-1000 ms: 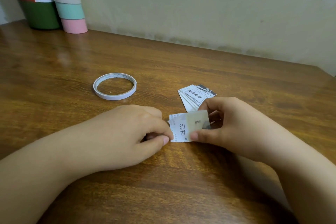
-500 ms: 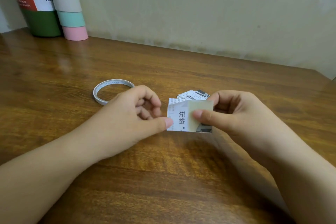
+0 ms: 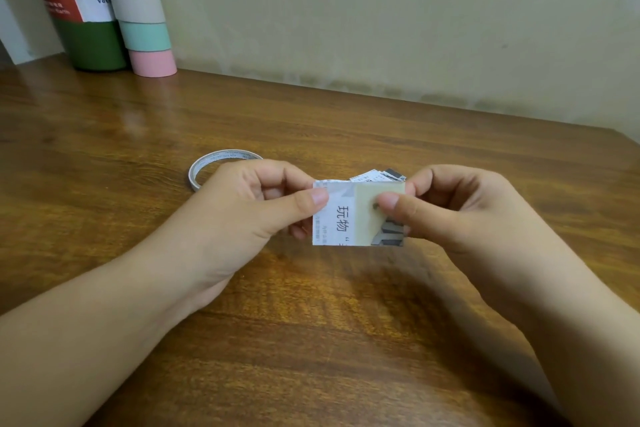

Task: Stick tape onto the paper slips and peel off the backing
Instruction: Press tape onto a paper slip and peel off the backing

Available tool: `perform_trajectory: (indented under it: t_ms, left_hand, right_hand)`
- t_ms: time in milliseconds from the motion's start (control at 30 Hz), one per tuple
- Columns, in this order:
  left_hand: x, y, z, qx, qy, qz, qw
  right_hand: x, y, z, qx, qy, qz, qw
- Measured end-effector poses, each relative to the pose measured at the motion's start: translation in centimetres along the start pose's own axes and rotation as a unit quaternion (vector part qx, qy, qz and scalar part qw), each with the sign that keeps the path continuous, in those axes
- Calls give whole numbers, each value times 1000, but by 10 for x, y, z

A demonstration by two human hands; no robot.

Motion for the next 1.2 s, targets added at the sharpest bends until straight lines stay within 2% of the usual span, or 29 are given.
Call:
perform_trajectory:
  t_ms: [1200]
  left_hand:
    - [0, 3, 3, 18, 18, -18, 1000]
  right_hand:
    - [-1, 6, 3, -25, 32, -34, 999]
Point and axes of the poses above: each hand's wrist, its own x-axis away from the middle knuckle, its own y-axis out of the back of the hand, z = x × y, the point moved 10 cm from there along -x, towards the middle knuckle, and after that the axes turned 1 degree about -z, right-handed, at the moved point
